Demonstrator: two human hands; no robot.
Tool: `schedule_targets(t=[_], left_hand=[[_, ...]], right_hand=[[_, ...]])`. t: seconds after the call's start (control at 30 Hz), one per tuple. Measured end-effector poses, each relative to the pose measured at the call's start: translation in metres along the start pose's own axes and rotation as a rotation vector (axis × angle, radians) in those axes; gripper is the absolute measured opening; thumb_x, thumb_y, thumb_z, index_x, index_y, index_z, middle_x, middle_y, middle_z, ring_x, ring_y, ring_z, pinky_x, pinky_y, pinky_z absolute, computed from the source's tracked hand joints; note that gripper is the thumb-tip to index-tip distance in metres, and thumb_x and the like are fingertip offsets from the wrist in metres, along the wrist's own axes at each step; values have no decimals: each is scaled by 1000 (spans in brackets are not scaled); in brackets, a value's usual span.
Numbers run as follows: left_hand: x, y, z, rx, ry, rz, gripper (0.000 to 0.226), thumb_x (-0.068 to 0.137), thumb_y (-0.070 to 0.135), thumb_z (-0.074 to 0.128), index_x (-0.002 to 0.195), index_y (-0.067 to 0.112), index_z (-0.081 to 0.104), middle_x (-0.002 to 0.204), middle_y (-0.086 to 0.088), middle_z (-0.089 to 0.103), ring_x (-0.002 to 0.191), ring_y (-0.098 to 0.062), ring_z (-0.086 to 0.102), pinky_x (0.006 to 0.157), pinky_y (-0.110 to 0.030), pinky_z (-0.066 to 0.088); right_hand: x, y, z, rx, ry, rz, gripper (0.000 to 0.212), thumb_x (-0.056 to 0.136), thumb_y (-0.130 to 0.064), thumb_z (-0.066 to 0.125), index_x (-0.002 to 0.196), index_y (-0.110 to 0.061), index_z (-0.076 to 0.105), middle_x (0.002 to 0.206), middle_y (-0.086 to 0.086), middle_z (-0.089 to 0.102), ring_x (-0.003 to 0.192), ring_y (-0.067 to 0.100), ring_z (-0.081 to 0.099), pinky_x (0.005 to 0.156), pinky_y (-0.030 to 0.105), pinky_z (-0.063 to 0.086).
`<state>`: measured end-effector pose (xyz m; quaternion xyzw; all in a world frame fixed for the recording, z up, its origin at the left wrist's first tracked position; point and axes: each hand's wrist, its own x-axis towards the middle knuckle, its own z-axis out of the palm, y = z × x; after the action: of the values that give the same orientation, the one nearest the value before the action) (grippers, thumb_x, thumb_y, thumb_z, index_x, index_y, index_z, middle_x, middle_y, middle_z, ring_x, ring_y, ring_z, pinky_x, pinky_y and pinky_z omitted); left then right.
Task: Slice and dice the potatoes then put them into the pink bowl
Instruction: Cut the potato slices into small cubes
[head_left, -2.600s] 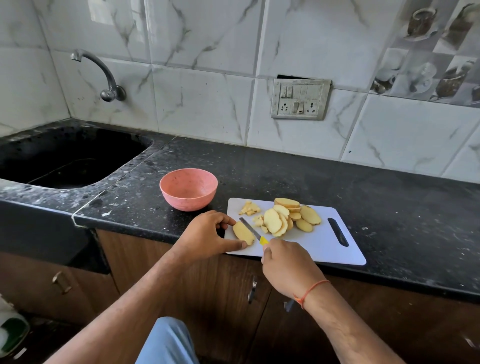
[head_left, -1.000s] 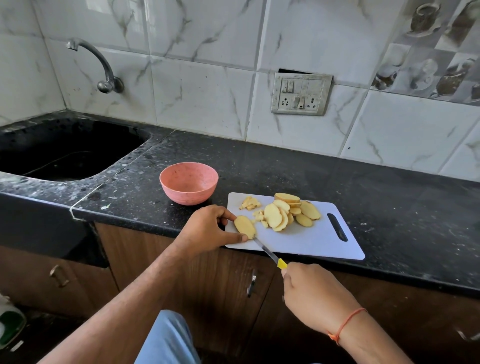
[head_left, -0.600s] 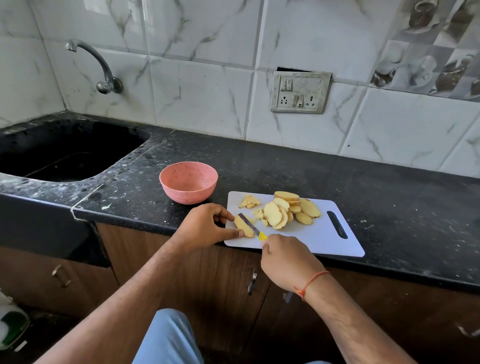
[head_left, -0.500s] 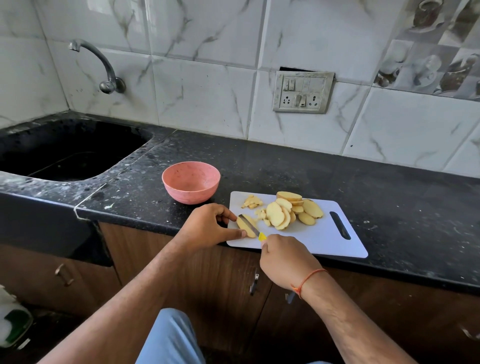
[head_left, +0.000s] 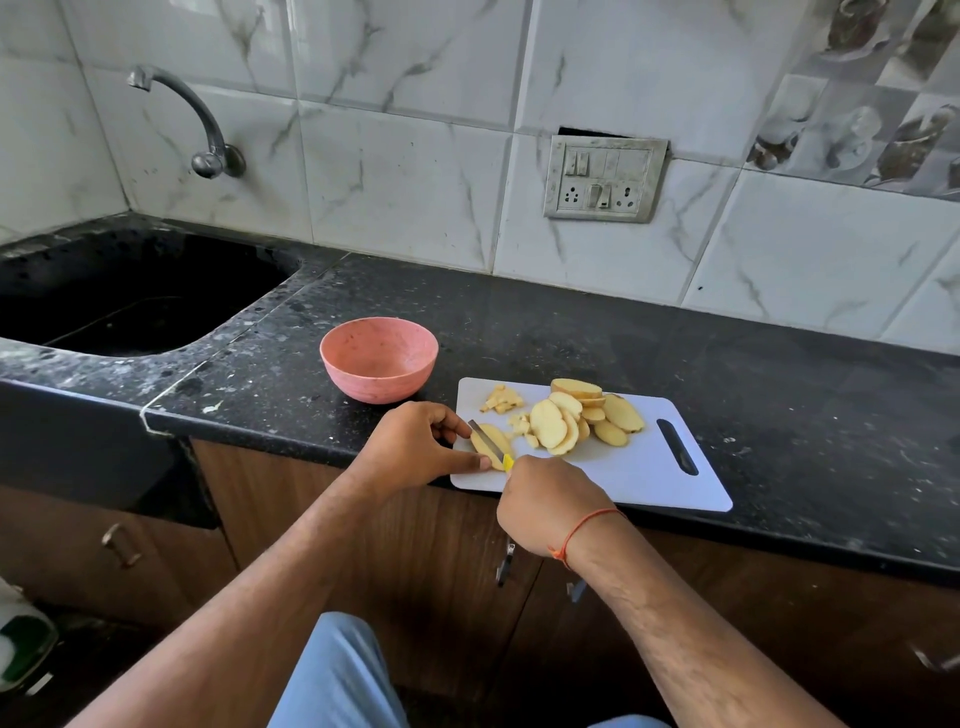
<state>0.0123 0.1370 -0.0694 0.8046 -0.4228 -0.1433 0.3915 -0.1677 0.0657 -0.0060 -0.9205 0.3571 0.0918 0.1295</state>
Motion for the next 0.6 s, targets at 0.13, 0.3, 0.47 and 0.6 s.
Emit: schedule_targets(t=[0.13, 0.3, 0.47, 0.6], left_hand=[[0, 1, 1, -11, 6, -1, 43, 65, 53, 98, 96, 33, 76, 85, 11, 71, 74, -4, 62, 63, -18, 45], [1, 2, 1, -13, -5, -5, 46, 65, 52, 98, 100, 33, 75, 87, 10, 71, 77, -7, 61, 66, -24, 51], [1, 4, 2, 0, -24, -3, 53, 64, 54, 98, 106, 32, 75, 92, 9, 71, 82, -10, 64, 73, -30, 55], [2, 4, 3, 11, -35, 0, 62, 59, 59, 98, 110, 34, 73, 97, 11, 69, 85, -10, 65, 69, -25, 53]], right_hand=[[-5, 5, 6, -19, 22, -15, 6, 99, -18, 49, 101, -20, 55, 85, 2, 56, 76, 15, 55, 64, 30, 47], [-11, 15, 9, -32, -6, -19, 8, 101, -19, 48, 104, -18, 56, 86, 2, 57, 81, 16, 58, 66, 31, 47], [-16, 24, 12, -36, -15, -4, 9, 99, -20, 47, 99, -20, 56, 86, 3, 60, 85, 19, 63, 75, 36, 58], [-20, 29, 13, -57, -20, -9, 11, 98, -19, 47, 98, -20, 58, 85, 3, 61, 82, 19, 63, 72, 35, 57]])
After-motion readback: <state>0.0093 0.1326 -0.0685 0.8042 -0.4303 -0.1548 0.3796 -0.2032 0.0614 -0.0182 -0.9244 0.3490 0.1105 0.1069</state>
